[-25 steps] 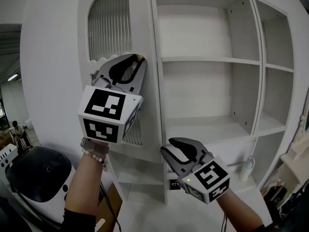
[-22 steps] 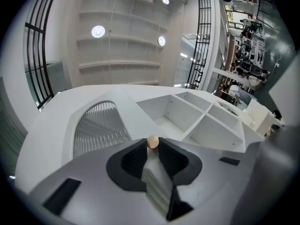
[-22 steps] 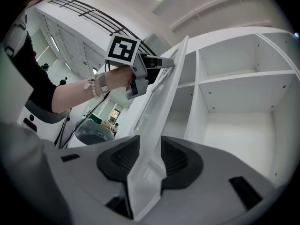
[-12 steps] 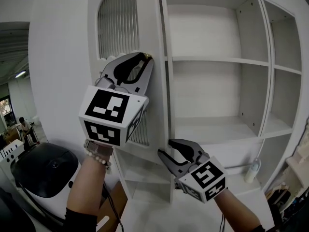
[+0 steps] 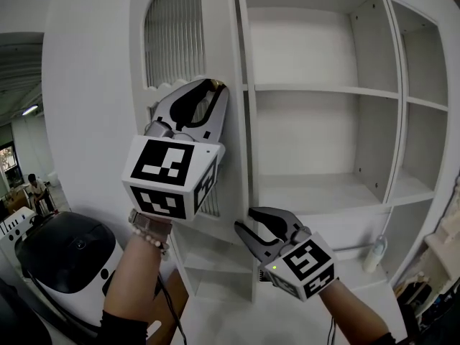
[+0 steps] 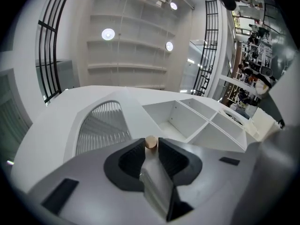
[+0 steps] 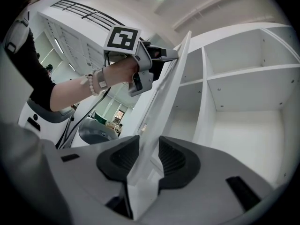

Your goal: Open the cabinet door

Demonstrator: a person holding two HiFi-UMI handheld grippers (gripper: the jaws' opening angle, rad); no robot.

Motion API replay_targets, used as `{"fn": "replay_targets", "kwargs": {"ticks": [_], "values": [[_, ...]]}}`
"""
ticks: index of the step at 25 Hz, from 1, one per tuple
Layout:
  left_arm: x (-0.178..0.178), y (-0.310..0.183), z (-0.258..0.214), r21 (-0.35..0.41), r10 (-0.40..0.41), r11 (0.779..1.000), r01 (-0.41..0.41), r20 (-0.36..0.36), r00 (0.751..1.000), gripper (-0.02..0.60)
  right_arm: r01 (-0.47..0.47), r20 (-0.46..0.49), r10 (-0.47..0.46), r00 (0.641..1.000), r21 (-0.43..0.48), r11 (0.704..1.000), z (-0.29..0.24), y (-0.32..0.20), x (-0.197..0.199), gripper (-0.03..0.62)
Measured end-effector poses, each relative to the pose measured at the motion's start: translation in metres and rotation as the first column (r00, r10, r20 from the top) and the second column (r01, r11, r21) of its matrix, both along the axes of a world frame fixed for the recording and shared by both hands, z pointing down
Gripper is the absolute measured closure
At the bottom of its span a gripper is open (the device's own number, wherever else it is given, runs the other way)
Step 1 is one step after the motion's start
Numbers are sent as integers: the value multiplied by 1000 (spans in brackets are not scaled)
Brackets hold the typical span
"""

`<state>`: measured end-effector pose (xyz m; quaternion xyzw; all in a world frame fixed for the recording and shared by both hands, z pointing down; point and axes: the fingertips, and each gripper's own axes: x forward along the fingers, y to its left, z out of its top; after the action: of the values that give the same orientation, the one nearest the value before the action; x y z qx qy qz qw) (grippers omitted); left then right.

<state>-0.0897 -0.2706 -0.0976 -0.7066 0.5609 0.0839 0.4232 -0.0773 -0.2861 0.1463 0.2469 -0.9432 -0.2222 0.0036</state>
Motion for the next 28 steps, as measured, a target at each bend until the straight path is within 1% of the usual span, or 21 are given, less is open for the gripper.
{"fn": "replay_targets", "kwargs": {"ticks": [2, 4, 6, 13, 18, 23, 28], "values": [[0, 2, 0, -9, 12, 1000, -13, -18, 1000, 506, 3, -6, -3, 1000, -19, 1000, 3, 1, 1, 473], [-1, 4, 1, -8, 7, 1000, -7, -22, 1000, 502, 12, -4, -12, 1000, -19, 1000, 3, 2, 1, 477], [-1, 6, 2, -3, -9, 1000, 9, -13, 1000, 492, 17, 5, -16, 1000, -10, 1000, 0, 3, 1, 479], [-5, 13, 23, 1, -42, 999, 42, 16, 999, 491, 18, 8, -18, 1000, -44, 999, 3, 2, 2, 483], [-6, 19, 51, -7, -47, 999, 48, 36, 998, 491, 17, 31, -17, 999, -15, 1000, -2, 2, 2, 484], [-15, 26, 94, -67, -60, 996, 61, 28, 998, 491, 25, 42, -25, 999, -12, 1000, -4, 5, 2, 484], [-32, 30, 144, -141, -98, 985, 101, 22, 995, 482, 21, 34, -20, 999, -38, 999, -6, 14, 1, 487]]}}
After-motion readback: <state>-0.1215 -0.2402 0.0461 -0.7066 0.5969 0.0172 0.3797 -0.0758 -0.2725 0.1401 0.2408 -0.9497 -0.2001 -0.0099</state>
